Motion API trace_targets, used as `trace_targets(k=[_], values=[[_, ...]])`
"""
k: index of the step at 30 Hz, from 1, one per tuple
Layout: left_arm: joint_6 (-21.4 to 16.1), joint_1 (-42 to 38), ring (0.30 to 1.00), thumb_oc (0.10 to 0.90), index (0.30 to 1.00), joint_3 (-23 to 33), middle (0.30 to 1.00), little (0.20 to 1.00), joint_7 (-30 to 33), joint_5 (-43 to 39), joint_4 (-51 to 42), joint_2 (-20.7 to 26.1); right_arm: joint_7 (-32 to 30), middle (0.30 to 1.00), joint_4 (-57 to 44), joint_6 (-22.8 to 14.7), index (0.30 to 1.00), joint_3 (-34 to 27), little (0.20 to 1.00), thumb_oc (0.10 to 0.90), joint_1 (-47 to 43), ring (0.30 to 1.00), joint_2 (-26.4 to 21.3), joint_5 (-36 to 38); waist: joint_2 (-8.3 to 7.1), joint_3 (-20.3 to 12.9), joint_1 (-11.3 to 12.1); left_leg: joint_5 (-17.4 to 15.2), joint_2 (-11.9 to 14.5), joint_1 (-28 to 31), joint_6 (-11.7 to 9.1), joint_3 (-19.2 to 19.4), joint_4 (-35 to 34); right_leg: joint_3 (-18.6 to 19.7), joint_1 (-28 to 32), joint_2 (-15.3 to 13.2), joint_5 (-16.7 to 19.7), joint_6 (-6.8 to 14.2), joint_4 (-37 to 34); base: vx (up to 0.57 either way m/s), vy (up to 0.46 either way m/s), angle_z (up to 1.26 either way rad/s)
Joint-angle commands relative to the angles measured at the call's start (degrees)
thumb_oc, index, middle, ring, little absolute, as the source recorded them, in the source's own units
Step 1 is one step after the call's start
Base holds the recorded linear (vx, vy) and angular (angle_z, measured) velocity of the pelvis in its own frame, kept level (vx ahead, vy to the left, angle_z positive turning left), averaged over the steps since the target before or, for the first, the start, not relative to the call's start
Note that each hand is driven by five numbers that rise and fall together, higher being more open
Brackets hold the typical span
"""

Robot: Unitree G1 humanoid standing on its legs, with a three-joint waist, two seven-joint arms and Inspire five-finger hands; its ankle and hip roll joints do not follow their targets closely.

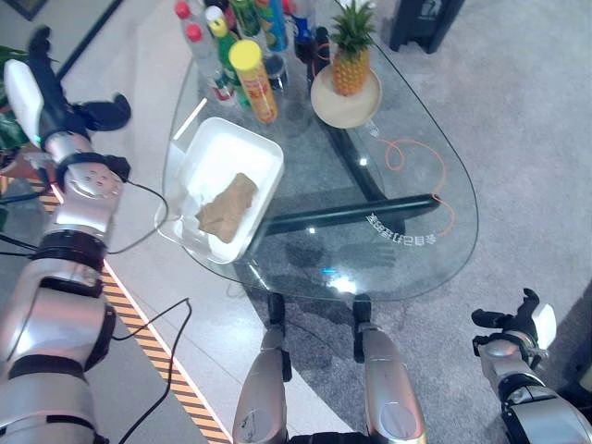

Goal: Wipe the table with a cloth and put it in the basket.

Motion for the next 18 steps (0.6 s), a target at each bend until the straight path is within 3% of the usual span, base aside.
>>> trace_targets(k=[1, 5, 7, 10, 15, 18], values=[[-5.23, 5.35, 0.900, 0.800, 0.900, 5.43, 0.900, 0.900, -3.21, -1.43, -2.25, 2.18, 3.55, 0.900, 2.72, 1.50, 0.900, -1.50, 0.900, 0.800, 6.53, 0.900, -1.18, 1.12, -3.29, -11.47, 0.95, -6.82, -4.96, 5.68, 1.19, 2.72, -1.41, 1.38, 6.72, 0.37, 6.69, 1.35, -13.59, 0.11, -0.050, 0.01], [-6.69, 15.28, 0.900, 0.800, 0.900, 10.34, 0.900, 0.900, -8.10, -1.76, -5.33, -0.27, 6.68, 0.900, 3.38, 3.10, 0.900, -2.39, 0.900, 0.800, 9.70, 0.900, 0.67, 0.22, -3.50, -14.96, 1.78, -7.70, -4.73, 8.64, 1.37, 2.59, -1.96, 1.26, 10.24, 0.28, 7.07, 1.47, -15.61, 0.10, -0.014, 0.13], [-8.33, 24.73, 0.900, 0.800, 0.900, 14.92, 0.900, 0.900, -11.21, -1.77, -5.92, -4.11, 7.81, 0.900, 4.00, 4.29, 0.900, -3.49, 0.900, 0.800, 12.42, 0.900, 2.42, -1.48, -3.67, -17.89, 2.63, -8.69, -4.48, 10.90, 1.55, 2.50, -1.97, 1.09, 13.08, 0.56, 6.78, 1.35, -16.54, 0.18, 0.002, -0.01], [-8.52, 31.75, 0.900, 0.800, 0.900, 17.96, 0.900, 0.900, -13.44, -2.59, -4.76, -8.30, 9.26, 0.900, 4.72, 5.41, 0.900, -3.64, 0.900, 0.800, 13.93, 0.900, 3.59, -3.48, -3.92, -19.31, 3.36, -9.46, -4.43, 12.39, 1.82, 1.84, -1.97, 1.02, 15.13, 0.78, 6.11, 1.14, -16.93, 0.10, 0.006, -0.01], [-10.88, 39.20, 0.900, 0.800, 0.900, 18.47, 0.900, 0.900, -17.60, 2.45, 0.23, -13.96, 10.56, 0.900, 6.48, 8.51, 0.900, -4.20, 0.900, 0.800, 15.38, 0.900, 4.77, -3.02, -4.61, -20.47, 4.23, -10.30, -4.21, 14.51, 2.28, 1.38, -1.97, 0.65, 17.78, 0.97, 5.27, 0.86, -17.14, 0.03, -0.008, 0.02], [-9.91, 41.45, 0.900, 0.800, 0.900, 17.51, 0.900, 0.900, -19.08, 3.30, 4.05, -15.40, 12.22, 0.900, 7.19, 10.43, 0.900, -4.33, 0.900, 0.800, 14.97, 0.900, 4.71, -4.69, -4.70, -20.98, 4.59, -10.68, -4.10, 15.39, 2.43, 1.37, -1.97, 0.70, 18.84, 1.12, 5.09, 0.73, -17.48, 0.03, -0.008, 0.07]])
